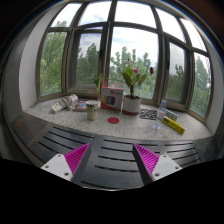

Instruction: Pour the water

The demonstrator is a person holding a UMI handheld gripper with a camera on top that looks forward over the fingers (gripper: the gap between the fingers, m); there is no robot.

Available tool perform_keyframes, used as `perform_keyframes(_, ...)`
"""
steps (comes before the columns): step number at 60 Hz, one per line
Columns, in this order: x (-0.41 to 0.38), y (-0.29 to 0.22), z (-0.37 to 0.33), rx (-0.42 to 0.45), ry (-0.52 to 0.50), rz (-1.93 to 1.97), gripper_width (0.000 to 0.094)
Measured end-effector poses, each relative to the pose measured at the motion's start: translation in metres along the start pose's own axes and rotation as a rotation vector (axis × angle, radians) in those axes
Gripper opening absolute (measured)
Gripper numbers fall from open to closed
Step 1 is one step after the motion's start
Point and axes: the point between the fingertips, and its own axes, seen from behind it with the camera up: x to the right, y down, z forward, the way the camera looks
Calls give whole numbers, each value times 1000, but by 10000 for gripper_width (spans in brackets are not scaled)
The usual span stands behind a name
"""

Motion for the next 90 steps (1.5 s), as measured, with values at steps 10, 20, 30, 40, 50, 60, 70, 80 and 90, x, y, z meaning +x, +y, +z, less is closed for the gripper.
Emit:
perform_keyframes(10, 103, 38, 67, -36, 61, 5, 855)
perform_keyframes(20, 215, 40, 155, -19, 122, 16, 856)
perform_keyframes(30, 309, 2, 247, 65, 170, 22, 856)
perform_keyframes(40, 356, -40, 333, 140, 169, 49, 859)
perform_keyframes(50, 372, -60, 400, 175, 179, 69, 772)
perform_keyframes(60, 370, -69, 427, 206, 178, 38, 470)
perform_keyframes(70, 372, -71, 426, 229, 207, 49, 298)
perform_keyframes(80, 374, -77, 418, 220, 266, 19, 276)
perform_keyframes(90, 371, -120, 389, 266, 395, -73, 276)
